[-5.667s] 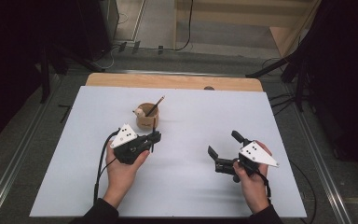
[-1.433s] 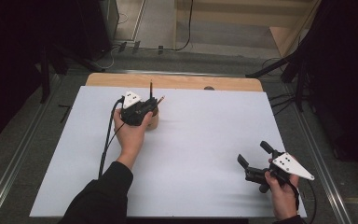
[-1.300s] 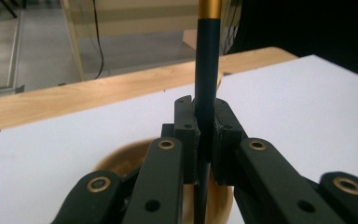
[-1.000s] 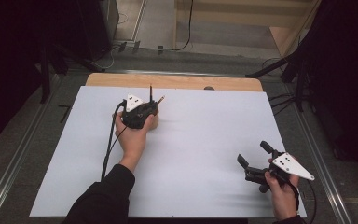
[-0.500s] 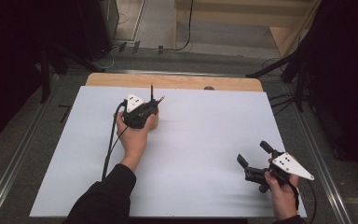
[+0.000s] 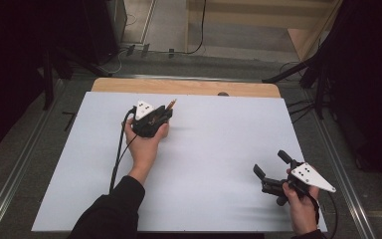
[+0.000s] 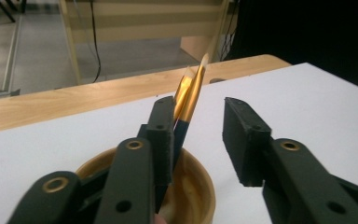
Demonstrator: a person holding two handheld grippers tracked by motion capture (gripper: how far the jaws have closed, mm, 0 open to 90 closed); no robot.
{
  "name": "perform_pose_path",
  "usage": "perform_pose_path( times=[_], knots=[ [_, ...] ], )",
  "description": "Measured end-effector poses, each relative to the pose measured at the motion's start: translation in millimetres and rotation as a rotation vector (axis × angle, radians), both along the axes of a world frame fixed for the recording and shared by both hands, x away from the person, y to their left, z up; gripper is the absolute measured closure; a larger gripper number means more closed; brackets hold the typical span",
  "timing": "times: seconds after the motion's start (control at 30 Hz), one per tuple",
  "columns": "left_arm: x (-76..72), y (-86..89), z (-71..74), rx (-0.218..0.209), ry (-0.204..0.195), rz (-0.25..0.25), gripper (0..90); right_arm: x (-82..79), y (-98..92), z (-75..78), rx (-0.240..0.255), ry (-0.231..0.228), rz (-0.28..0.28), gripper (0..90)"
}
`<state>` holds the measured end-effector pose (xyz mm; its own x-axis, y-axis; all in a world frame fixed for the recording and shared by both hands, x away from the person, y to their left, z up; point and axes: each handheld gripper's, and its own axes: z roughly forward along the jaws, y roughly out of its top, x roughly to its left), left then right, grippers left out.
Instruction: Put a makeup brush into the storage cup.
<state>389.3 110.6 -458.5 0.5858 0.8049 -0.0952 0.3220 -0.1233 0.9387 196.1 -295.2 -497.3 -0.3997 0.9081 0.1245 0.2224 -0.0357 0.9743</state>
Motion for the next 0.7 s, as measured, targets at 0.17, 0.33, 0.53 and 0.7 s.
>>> perform_pose_path(
  times=[0.17, 0.33, 0.53, 0.7],
  knots=[
    [-6.3, 4.2, 7.8, -0.014, -0.006, -0.036, 52.2, 0.2, -0.5, -0.2, -0.003, 0.002, -0.002, 0.0],
    [-13.1, 9.5, 13.6, -0.026, -0.016, -0.031, 35.1, 1.0, -1.3, 0.3, -0.006, 0.0, -0.006, 0.0],
    [-24.7, 22.6, 21.2, -0.055, -0.011, -0.064, 7.8, 0.3, 1.1, 0.4, -0.009, 0.002, 0.001, 0.0],
    [-32.3, 35.9, 24.6, -0.088, -0.004, -0.085, 0.0, 1.0, 0.8, 0.1, -0.013, 0.001, 0.001, 0.0]
  ],
)
